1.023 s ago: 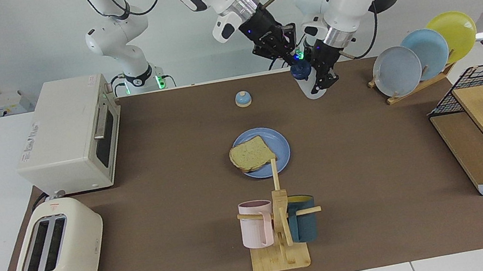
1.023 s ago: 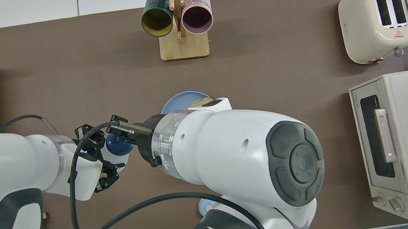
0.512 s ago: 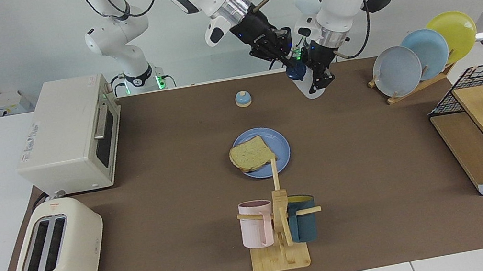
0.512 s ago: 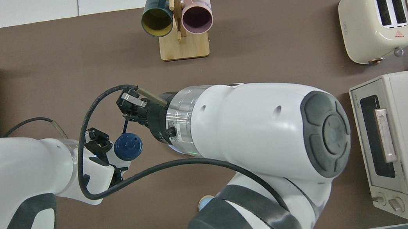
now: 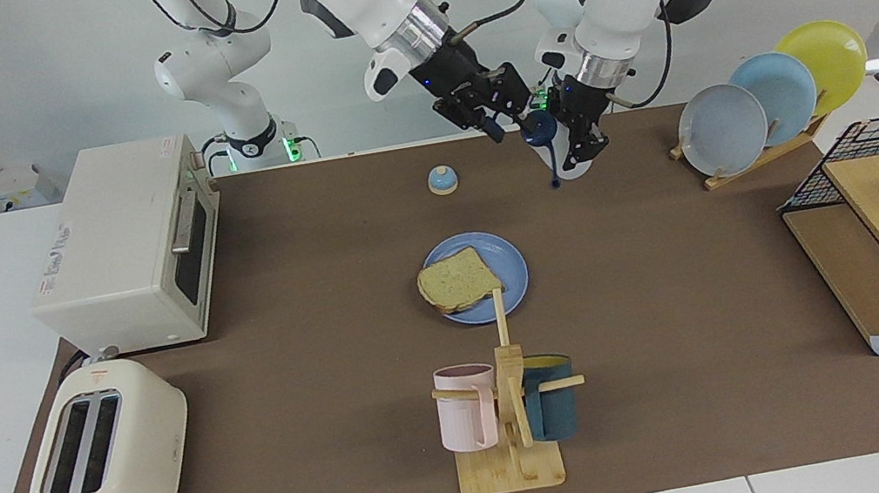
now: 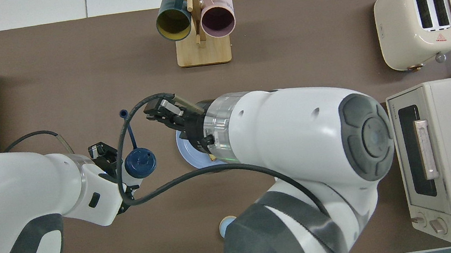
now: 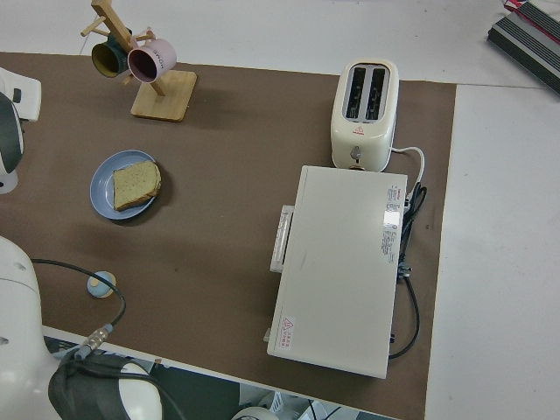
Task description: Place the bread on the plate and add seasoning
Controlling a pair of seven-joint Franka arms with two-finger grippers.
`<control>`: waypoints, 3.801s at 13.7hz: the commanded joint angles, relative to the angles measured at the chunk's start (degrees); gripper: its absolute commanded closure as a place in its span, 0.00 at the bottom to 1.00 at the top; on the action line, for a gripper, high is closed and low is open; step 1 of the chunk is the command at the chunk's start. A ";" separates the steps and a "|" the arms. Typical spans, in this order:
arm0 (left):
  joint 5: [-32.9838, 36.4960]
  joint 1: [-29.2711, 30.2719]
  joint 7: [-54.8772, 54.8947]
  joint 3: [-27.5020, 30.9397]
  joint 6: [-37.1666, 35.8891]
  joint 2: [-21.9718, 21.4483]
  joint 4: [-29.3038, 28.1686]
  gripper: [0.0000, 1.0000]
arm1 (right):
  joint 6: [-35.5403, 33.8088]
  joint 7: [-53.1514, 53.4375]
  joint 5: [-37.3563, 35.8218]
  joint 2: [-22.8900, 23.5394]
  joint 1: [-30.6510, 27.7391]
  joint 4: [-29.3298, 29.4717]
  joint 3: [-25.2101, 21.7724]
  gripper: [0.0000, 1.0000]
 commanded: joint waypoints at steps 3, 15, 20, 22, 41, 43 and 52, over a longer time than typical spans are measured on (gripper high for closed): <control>9.59 -0.24 -8.22 -3.06 -0.29 1.12 1.11 1.00 | -25.37 -26.27 -7.89 -2.65 -19.02 0.41 -0.24 0.00; 30.32 -7.62 -23.44 -6.15 -17.66 33.36 27.99 1.00 | -51.62 -51.99 -22.59 -8.44 -37.95 1.95 -1.03 0.00; 39.21 -12.90 -26.43 -5.97 -22.95 41.47 31.09 1.00 | -47.84 -56.12 -23.11 -8.46 -39.45 0.94 -1.38 0.00; 42.37 -13.60 -26.43 -6.06 -24.63 41.47 31.09 1.00 | -47.83 -56.12 -23.46 -8.02 -39.28 1.48 -2.78 0.00; 71.74 -21.96 -26.25 -5.89 -29.32 52.37 33.29 1.00 | -48.18 -59.02 -24.34 -8.54 -37.96 0.16 -4.46 0.00; 74.29 -19.07 -26.25 -5.80 -27.54 52.46 32.94 1.00 | -48.10 -60.07 -24.26 -8.54 -38.04 0.68 -4.20 0.00; 72.54 -23.52 -26.16 -5.88 -29.28 52.46 33.55 1.00 | -47.39 -60.78 -23.55 -8.90 -38.13 1.21 -3.41 0.00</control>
